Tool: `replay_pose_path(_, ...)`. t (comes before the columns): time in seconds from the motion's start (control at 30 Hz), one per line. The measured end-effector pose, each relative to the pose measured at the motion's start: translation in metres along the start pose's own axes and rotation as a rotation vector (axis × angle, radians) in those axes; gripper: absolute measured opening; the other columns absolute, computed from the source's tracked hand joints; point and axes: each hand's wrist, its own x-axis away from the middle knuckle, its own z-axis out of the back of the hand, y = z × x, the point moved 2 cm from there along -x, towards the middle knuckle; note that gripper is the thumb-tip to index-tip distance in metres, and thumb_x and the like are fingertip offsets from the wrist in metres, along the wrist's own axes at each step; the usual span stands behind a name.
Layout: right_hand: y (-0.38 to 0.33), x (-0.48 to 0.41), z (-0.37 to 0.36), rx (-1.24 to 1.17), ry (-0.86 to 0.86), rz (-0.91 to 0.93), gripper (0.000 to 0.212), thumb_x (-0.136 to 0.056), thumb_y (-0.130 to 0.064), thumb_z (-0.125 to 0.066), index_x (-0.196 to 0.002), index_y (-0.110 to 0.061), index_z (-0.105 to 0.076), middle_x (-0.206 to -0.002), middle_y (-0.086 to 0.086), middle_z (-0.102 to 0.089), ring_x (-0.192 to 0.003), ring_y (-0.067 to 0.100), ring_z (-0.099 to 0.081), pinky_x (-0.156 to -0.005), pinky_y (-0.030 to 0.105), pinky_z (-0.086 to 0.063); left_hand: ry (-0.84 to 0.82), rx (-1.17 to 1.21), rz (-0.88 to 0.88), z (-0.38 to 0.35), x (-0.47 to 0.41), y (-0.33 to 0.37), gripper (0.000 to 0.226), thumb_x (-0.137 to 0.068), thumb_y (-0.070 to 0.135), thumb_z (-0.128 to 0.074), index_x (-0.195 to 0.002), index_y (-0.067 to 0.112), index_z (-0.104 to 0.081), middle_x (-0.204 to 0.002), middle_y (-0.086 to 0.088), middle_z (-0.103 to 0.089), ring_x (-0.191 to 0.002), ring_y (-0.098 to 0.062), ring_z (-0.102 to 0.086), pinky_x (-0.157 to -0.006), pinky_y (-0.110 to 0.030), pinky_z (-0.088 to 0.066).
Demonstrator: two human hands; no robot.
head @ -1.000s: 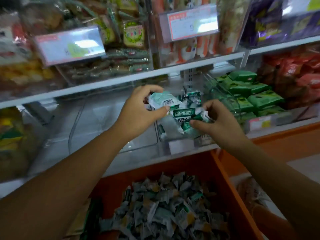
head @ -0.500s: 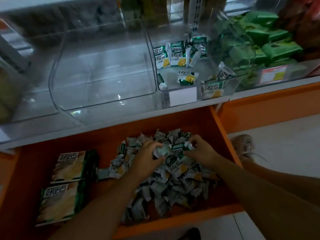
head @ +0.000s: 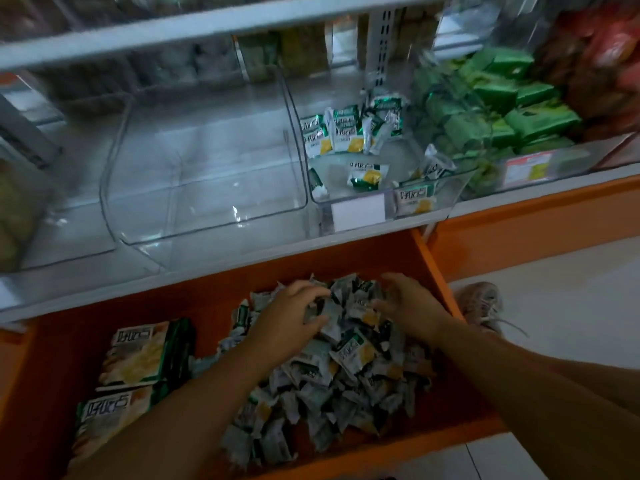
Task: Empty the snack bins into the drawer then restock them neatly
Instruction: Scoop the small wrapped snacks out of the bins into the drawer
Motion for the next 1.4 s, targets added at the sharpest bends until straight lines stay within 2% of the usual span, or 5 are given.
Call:
replay_pose_path(0.27, -0.091, 0.036, 0.136, -0.120, 0.400, 0.405, 0.015, -0.094, -0.026, -0.059, -0.105, -0.036, -0.058, -0.098, -0.017, -0.061, -0.090, -0.002, -0.059, -0.074, 0.010, -0.044, 0.250, 0.004, -0.329, 0.149, -0.032, 0.104, 0.034, -0.092, 0.025, -0.065, -0.123, 0.036, -0.058, -0.107, 0.021, -0.056, -0.097, 0.005, -0.056, -0.084, -0.012, -0.045)
replay_pose_path(0.7, -0.107, -0.089, 0.198, 0.581, -0.228, 0.061, 0.046, -0.084, -0.034, -0.073, -0.126, -0.040, -0.058, -0.153, -0.001, -0.033, -0.133, 0.022, -0.042, -0.106, 0.034, -0.040, -0.273, -0.460, -0.134, 0.143, -0.220, 0.109, 0.071, -0.088, 0.035, -0.071, -0.148, 0.018, -0.036, -0.148, -0.007, -0.043, -0.125, -0.026, -0.049, -0.101, -0.032, -0.042)
replay_pose_path(0.97, -0.089, -0.109, 0.182, 0.538, -0.197, 0.192, 0.027, -0.087, -0.046, -0.066, -0.114, -0.043, -0.063, -0.125, -0.003, -0.058, -0.114, 0.019, -0.055, -0.098, 0.033, -0.045, -0.400, -0.602, -0.028, 0.124, -0.236, 0.101, 0.076, -0.094, 0.031, -0.064, -0.154, 0.014, -0.021, -0.151, -0.011, -0.038, -0.128, -0.029, -0.046, -0.094, -0.030, -0.040)
replay_pose_path(1.23, -0.085, -0.107, 0.180, 0.363, -0.124, 0.203, 0.034, -0.082, -0.045, -0.072, -0.114, -0.033, -0.067, -0.112, -0.005, -0.066, -0.094, 0.012, -0.062, -0.084, 0.029, -0.052, -0.396, -0.690, -0.058, 0.126, -0.232, 0.101, 0.086, -0.091, 0.034, -0.067, -0.156, 0.016, -0.013, -0.130, -0.016, -0.053, -0.099, -0.028, -0.053, -0.080, -0.033, -0.045)
replay_pose_path(1.4, -0.086, -0.107, 0.176, 0.400, -0.078, 0.168, 0.040, -0.080, -0.048, -0.072, -0.112, -0.023, -0.070, -0.111, -0.002, -0.067, -0.098, 0.015, -0.062, -0.089, 0.032, -0.051, -0.348, -0.673, -0.069, 0.132, -0.225, 0.107, 0.059, -0.095, 0.028, -0.063, -0.143, 0.005, -0.038, -0.118, -0.022, -0.057, -0.094, -0.029, -0.055, -0.078, -0.037, -0.045)
